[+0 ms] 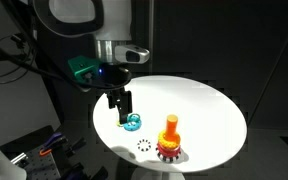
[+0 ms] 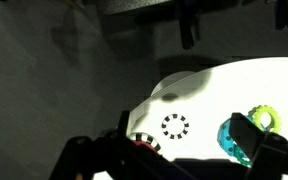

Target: Put the striped white and black ring around the orange rod

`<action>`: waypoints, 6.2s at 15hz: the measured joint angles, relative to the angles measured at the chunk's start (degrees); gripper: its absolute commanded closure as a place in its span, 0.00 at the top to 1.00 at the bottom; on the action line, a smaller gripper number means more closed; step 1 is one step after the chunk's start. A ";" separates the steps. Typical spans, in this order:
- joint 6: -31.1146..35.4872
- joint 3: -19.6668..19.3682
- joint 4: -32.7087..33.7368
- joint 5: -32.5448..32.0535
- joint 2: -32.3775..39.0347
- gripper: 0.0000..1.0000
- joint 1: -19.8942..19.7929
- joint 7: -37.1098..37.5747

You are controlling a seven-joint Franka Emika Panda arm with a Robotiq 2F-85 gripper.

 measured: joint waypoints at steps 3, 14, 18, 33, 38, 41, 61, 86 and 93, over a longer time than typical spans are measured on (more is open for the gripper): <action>0.00 0.00 0.35 0.00 0.40 1.00 0.00 -0.01; 4.57 0.17 0.22 0.25 7.69 1.00 0.01 0.94; 11.29 0.56 0.71 1.54 14.87 1.00 0.05 0.96; 24.35 3.24 10.40 6.44 35.62 1.00 0.08 1.03; 28.43 3.67 10.94 6.44 38.39 1.00 0.09 1.16; 30.41 4.06 10.94 7.27 39.50 1.00 0.09 1.44; 36.31 5.82 10.95 11.32 45.12 0.74 0.15 1.51; 20.12 0.14 11.57 5.81 22.22 0.41 2.73 10.06; 16.48 0.14 15.66 5.81 20.57 0.41 1.03 12.79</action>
